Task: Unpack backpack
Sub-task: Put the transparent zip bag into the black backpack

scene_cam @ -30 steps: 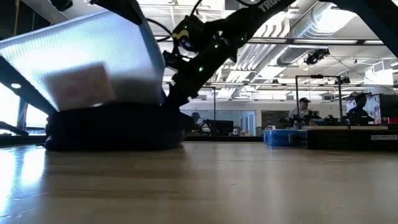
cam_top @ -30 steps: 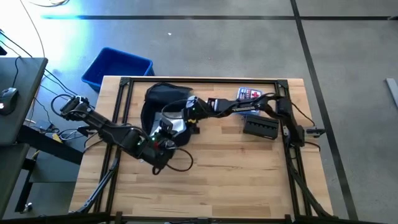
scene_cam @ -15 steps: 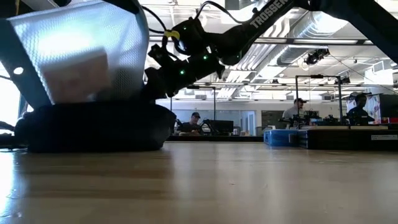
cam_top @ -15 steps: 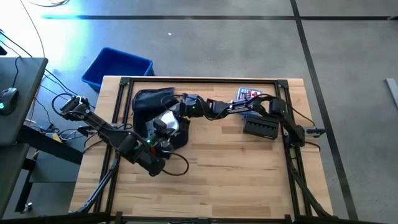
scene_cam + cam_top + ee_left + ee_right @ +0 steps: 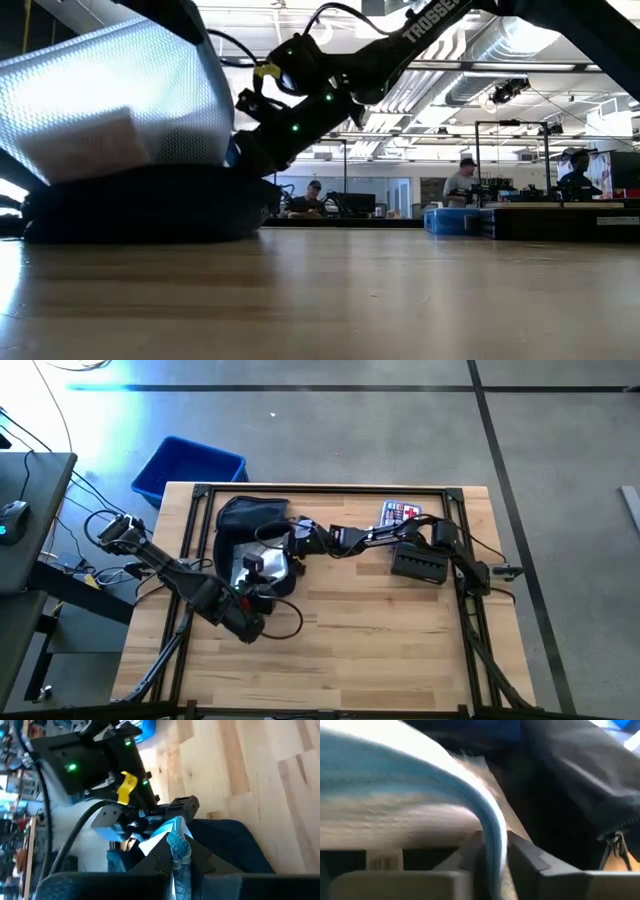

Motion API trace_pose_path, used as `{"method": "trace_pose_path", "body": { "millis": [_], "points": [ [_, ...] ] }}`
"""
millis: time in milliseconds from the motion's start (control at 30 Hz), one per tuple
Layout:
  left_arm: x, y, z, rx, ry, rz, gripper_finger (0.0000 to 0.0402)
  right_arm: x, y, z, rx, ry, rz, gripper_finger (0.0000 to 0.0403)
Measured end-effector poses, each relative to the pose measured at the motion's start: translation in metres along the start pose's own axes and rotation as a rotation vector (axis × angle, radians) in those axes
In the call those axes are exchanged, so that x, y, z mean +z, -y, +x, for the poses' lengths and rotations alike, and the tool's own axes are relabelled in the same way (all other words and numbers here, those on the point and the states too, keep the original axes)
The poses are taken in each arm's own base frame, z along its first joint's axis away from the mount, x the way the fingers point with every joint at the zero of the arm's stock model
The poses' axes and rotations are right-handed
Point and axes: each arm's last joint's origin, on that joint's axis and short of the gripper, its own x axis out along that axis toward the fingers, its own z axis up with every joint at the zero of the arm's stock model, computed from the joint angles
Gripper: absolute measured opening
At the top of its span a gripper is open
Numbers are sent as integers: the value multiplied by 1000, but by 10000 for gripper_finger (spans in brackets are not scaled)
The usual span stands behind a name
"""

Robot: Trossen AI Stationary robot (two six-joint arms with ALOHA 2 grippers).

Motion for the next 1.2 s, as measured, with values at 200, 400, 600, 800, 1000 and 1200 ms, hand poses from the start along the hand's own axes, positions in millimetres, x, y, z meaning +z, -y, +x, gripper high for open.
{"method": "trace_pose_path", "body": {
  "millis": [200,400,600,800,1000,1200],
  "points": [
    [-12,-4,-1,118,-53,-116,0,14,-15,-32,-56,-156,-171,201],
    [-16,-6,-2,153,-70,-168,0,23,-49,-70,184,-263,-279,230],
    [-15,-3,0,165,-72,-147,0,31,-72,-64,179,-150,-374,208],
    [-13,1,3,162,-81,-131,0,22,-56,-32,132,-38,-357,186],
    [-12,3,3,143,-78,-113,0,6,-44,-17,251,-51,-261,148],
    [-9,6,1,120,-48,-155,0,-6,-71,-25,360,-211,-217,20]
  ]
}}
